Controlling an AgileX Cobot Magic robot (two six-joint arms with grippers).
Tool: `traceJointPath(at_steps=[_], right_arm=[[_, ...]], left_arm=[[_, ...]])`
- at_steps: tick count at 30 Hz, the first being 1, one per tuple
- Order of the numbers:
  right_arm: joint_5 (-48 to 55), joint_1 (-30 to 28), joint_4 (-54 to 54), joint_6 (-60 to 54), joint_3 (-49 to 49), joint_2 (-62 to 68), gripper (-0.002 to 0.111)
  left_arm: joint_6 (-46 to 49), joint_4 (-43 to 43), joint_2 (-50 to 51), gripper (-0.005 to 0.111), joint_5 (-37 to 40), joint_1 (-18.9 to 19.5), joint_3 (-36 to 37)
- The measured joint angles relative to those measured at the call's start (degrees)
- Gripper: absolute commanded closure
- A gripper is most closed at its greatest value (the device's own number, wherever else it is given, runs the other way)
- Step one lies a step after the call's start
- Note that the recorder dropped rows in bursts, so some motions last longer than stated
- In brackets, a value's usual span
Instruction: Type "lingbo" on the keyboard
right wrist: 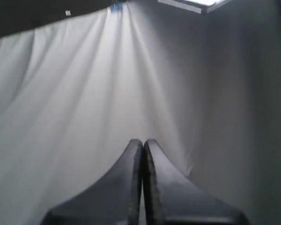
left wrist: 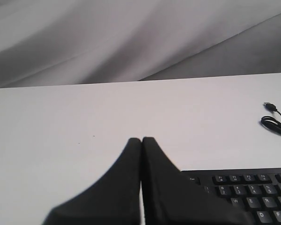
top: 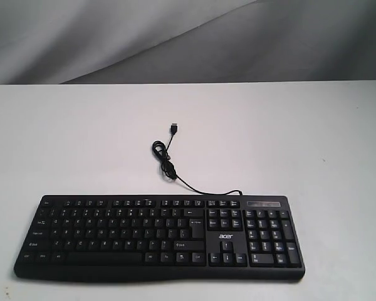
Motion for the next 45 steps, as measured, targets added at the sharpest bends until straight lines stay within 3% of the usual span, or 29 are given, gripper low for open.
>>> traceJointPath(at_steps=[6,10,13,17,18,19,20,21,22,23,25,27,31,35,40,45], right_arm=[[4.66,0.62,-39.91,32.2,-18.71,29.96,0.108],[7.52,2.47,-64.72,46.96,-28.92,46.22,0.108],[12.63,4.63,-76.0,49.62,-35.18,54.78,0.108],[42.46,12.07,-79.45,28.61,-45.42,68.12,0.108],[52.59,14.91,-71.47,20.04,-50.77,72.04,0.108],[55.56,15.97,-66.05,15.9,-53.38,73.38,0.108],[58.38,17.05,-47.53,1.65,-60.36,76.21,0.108],[58.92,17.31,-35.6,-8.31,-63.67,77.17,0.108],[61.23,17.3,-8.54,-33.08,-68.9,79.26,0.108],[65.44,17.3,11.35,-54.52,-70.79,80.49,0.108],[77.02,18.4,45.47,-83.09,-71.68,82.57,0.108],[81.54,22.5,59.24,-96.22,-70.77,83.75,0.108],[70.53,36.52,60.29,-105.62,-60.76,83.99,0.108],[61.25,44.71,60.04,-109.14,-53.53,84.34,0.108],[50.09,48.61,61.04,-109.88,-48.7,84.54,0.108],[48.84,48.95,65.29,-109.88,-48.45,87.9,0.108]], left_arm=[[0.0,0.0,0.0,0.106,0.0,0.0,0.0],[0.0,0.0,0.0,0.106,0.0,0.0,0.0],[0.0,0.0,0.0,0.106,0.0,0.0,0.0],[0.0,0.0,0.0,0.106,0.0,0.0,0.0],[0.0,0.0,0.0,0.106,0.0,0.0,0.0],[0.0,0.0,0.0,0.106,0.0,0.0,0.0],[0.0,0.0,0.0,0.106,0.0,0.0,0.0],[0.0,0.0,0.0,0.106,0.0,0.0,0.0],[0.0,0.0,0.0,0.106,0.0,0.0,0.0],[0.0,0.0,0.0,0.106,0.0,0.0,0.0],[0.0,0.0,0.0,0.106,0.0,0.0,0.0],[0.0,0.0,0.0,0.106,0.0,0.0,0.0],[0.0,0.0,0.0,0.106,0.0,0.0,0.0],[0.0,0.0,0.0,0.106,0.0,0.0,0.0],[0.0,0.0,0.0,0.106,0.0,0.0,0.0],[0.0,0.0,0.0,0.106,0.0,0.0,0.0]])
